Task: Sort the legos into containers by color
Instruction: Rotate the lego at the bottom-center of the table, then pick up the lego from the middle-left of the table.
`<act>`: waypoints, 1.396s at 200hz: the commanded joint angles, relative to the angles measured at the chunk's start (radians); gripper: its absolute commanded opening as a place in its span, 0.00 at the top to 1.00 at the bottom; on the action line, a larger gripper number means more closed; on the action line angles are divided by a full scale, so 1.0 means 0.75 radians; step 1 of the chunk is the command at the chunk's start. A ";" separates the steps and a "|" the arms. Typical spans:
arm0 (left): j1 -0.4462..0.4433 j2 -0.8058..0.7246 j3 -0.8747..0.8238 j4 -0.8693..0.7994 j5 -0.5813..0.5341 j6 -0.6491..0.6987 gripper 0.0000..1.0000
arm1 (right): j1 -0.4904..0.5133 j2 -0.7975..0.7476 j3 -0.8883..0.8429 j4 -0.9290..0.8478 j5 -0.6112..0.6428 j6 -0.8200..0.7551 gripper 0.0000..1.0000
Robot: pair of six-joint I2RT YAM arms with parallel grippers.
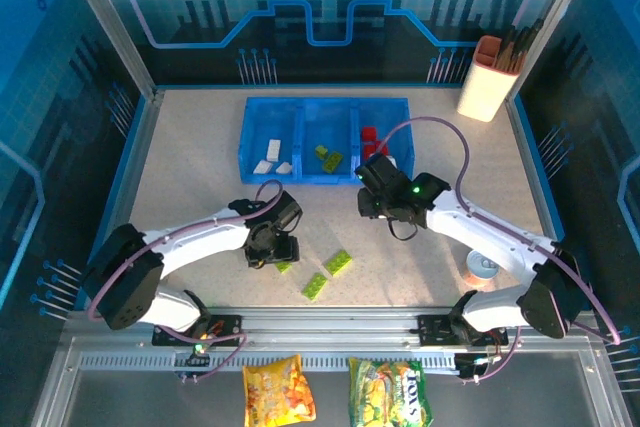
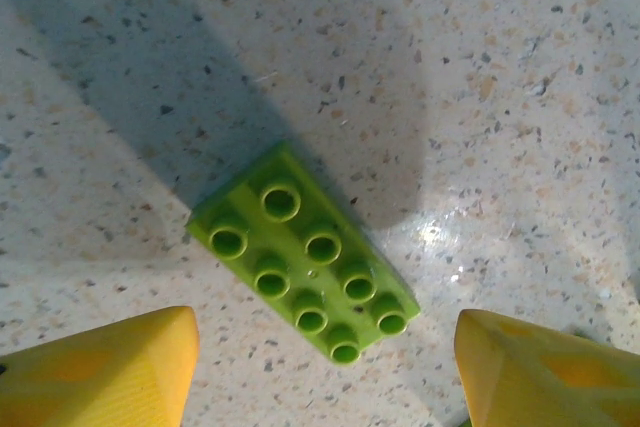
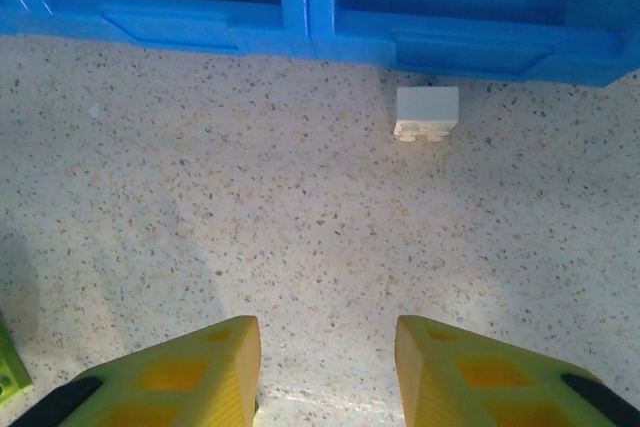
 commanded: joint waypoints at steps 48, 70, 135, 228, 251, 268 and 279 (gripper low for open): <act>-0.013 0.158 0.073 0.071 0.017 0.016 0.35 | -0.044 -0.097 -0.060 -0.023 0.031 0.008 0.59; -0.021 0.196 0.128 0.064 0.015 0.046 0.38 | -0.047 -0.105 -0.059 -0.026 0.031 0.011 0.59; -0.073 0.248 0.186 -0.016 -0.044 0.095 0.43 | -0.053 -0.103 -0.053 -0.044 0.034 0.006 0.59; -0.106 0.171 0.063 -0.034 -0.041 0.053 0.50 | -0.049 -0.059 -0.032 -0.050 0.000 -0.018 0.60; -0.106 0.198 0.067 -0.015 -0.032 0.061 0.53 | -0.050 -0.051 -0.028 -0.052 -0.006 -0.020 0.61; -0.108 0.211 0.077 -0.012 -0.028 0.072 0.56 | -0.047 -0.056 -0.034 -0.050 0.002 -0.017 0.61; -0.108 0.213 0.086 -0.013 -0.031 0.080 0.57 | -0.049 -0.059 -0.037 -0.050 0.006 -0.014 0.61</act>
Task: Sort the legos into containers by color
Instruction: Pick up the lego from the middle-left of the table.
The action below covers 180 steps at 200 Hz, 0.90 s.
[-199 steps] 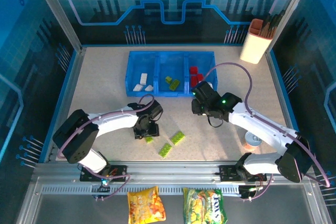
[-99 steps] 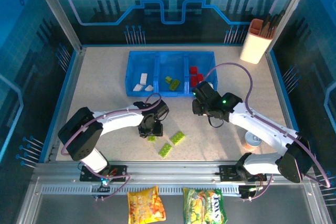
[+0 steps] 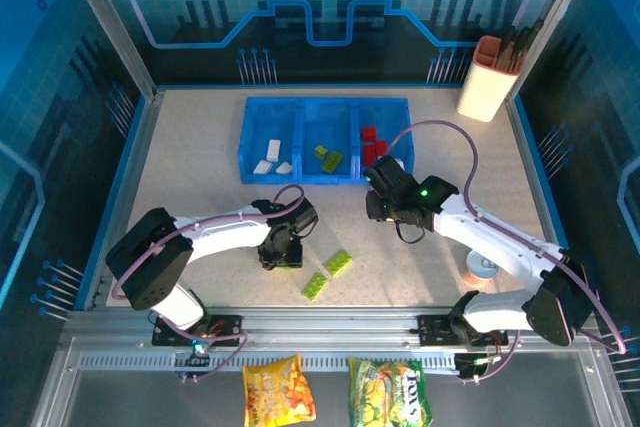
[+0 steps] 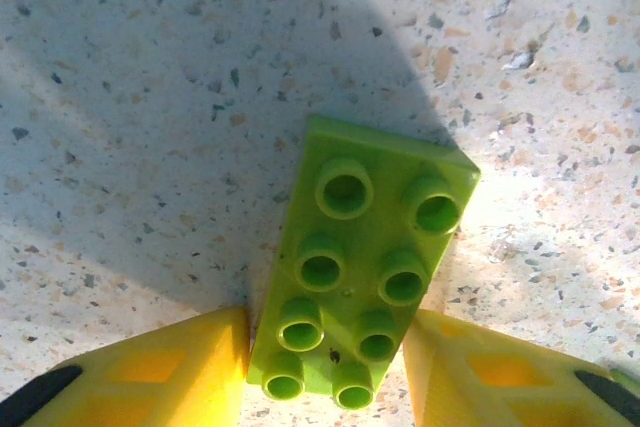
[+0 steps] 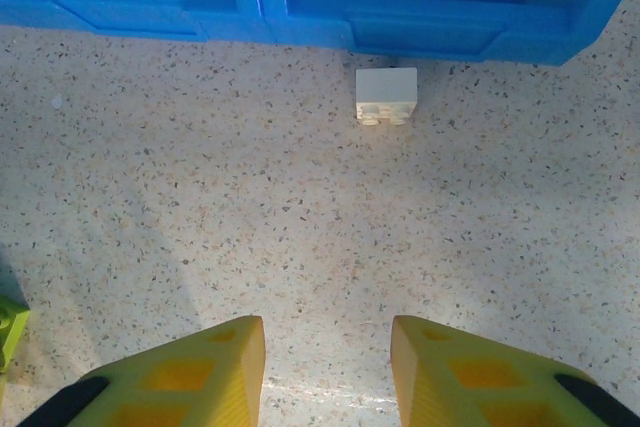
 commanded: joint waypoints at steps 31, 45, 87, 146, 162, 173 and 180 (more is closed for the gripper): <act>-0.013 0.015 0.054 -0.040 -0.032 0.047 0.59 | -0.012 -0.014 0.006 -0.030 0.012 0.004 0.62; -0.013 0.011 0.087 -0.054 -0.051 0.065 0.59 | -0.012 -0.024 0.000 -0.033 0.020 0.003 0.62; -0.006 0.032 0.212 -0.062 -0.072 0.119 0.61 | -0.017 -0.074 -0.039 -0.078 0.063 0.012 0.63; 0.085 0.152 0.501 -0.072 -0.058 0.238 0.62 | -0.029 -0.214 -0.126 -0.155 0.114 0.057 0.63; 0.113 0.204 0.599 -0.090 -0.054 0.275 0.62 | -0.033 -0.258 -0.151 -0.166 0.127 0.065 0.63; 0.129 0.247 0.673 -0.106 -0.053 0.299 0.62 | -0.039 -0.281 -0.159 -0.187 0.139 0.072 0.63; 0.140 0.271 0.715 -0.116 -0.053 0.314 0.62 | -0.041 -0.296 -0.161 -0.205 0.147 0.078 0.63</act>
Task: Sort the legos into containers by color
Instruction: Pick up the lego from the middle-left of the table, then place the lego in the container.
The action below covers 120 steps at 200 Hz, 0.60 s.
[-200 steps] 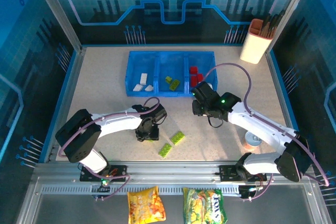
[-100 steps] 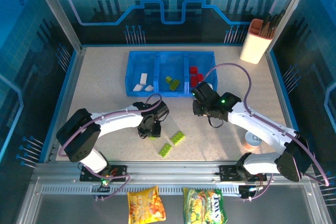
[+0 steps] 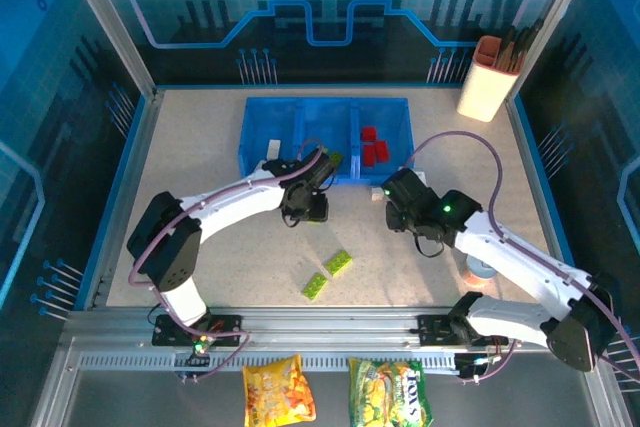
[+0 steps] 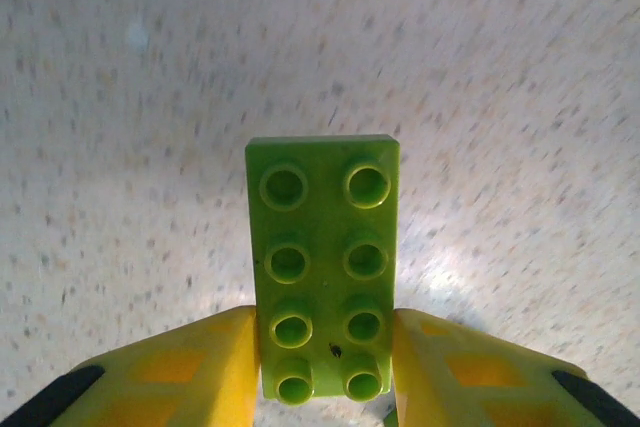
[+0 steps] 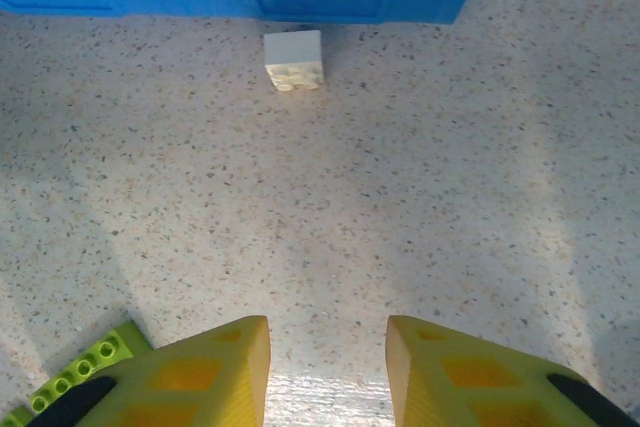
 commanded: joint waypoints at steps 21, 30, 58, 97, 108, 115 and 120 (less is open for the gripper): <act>0.066 0.139 0.254 -0.094 -0.002 0.126 0.62 | -0.026 -0.100 -0.027 -0.121 0.072 0.055 0.63; 0.082 0.166 0.297 -0.099 0.003 0.136 0.62 | -0.026 -0.119 -0.032 -0.132 0.080 0.054 0.63; 0.124 0.249 0.417 -0.106 0.007 0.153 0.62 | -0.032 -0.173 -0.035 -0.187 0.103 0.074 0.63; 0.179 0.356 0.539 -0.103 -0.026 0.149 0.62 | -0.033 -0.242 -0.045 -0.232 0.123 0.094 0.63; 0.189 0.383 0.572 -0.100 -0.043 0.148 0.62 | -0.035 -0.256 -0.047 -0.244 0.125 0.097 0.63; 0.196 0.404 0.591 -0.098 -0.057 0.148 0.62 | -0.035 -0.266 -0.051 -0.252 0.124 0.102 0.63; 0.200 0.421 0.608 -0.100 -0.067 0.148 0.62 | -0.035 -0.271 -0.053 -0.254 0.125 0.104 0.63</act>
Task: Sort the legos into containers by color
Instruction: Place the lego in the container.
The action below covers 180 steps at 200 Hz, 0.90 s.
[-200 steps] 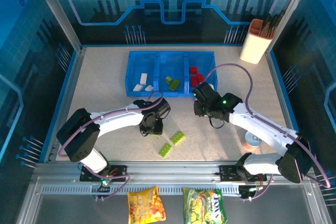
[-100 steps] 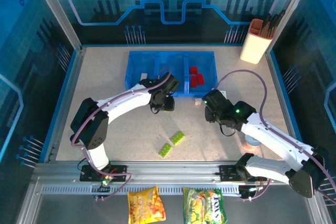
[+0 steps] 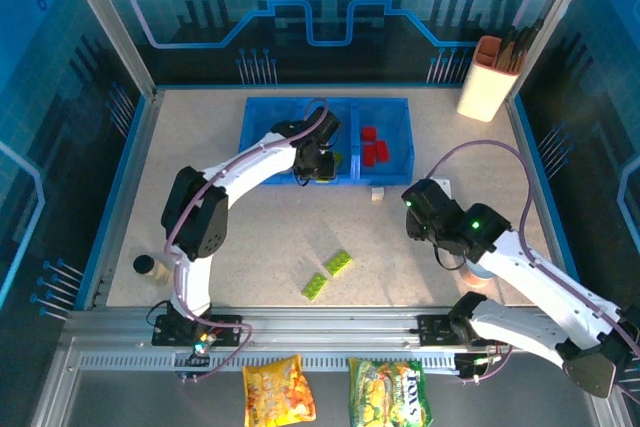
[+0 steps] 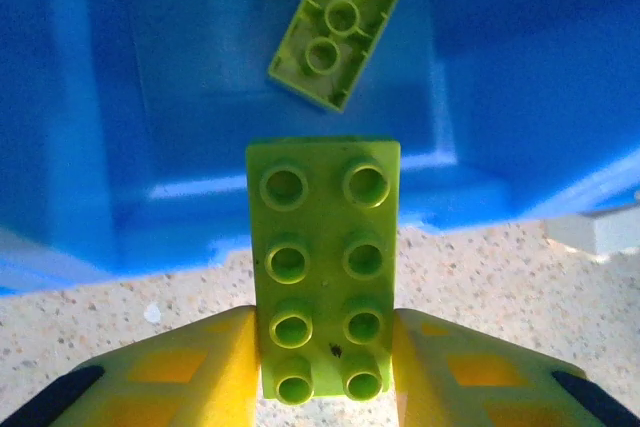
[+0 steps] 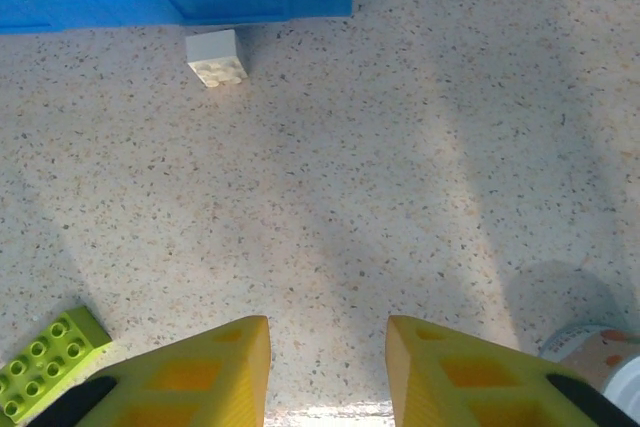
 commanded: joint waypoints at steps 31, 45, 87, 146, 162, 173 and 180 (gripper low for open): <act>0.039 0.157 0.197 -0.063 -0.135 0.025 0.62 | -0.023 -0.075 -0.028 -0.108 0.045 0.048 0.63; 0.040 0.192 0.239 -0.075 -0.166 0.022 0.62 | -0.023 -0.096 -0.032 -0.125 0.052 0.050 0.63; 0.040 0.286 0.349 -0.137 -0.260 0.024 0.62 | -0.025 -0.163 -0.038 -0.171 0.060 0.058 0.63; 0.042 0.328 0.372 -0.175 -0.327 0.017 0.61 | -0.030 -0.236 -0.044 -0.203 0.081 0.061 0.63; 0.044 0.342 0.372 -0.173 -0.319 0.019 0.61 | -0.033 -0.232 -0.044 -0.201 0.083 0.061 0.63; 0.044 0.350 0.374 -0.171 -0.315 0.017 0.60 | -0.032 -0.228 -0.044 -0.202 0.082 0.061 0.63; 0.044 0.356 0.376 -0.168 -0.307 0.015 0.59 | -0.033 -0.226 -0.044 -0.200 0.083 0.061 0.63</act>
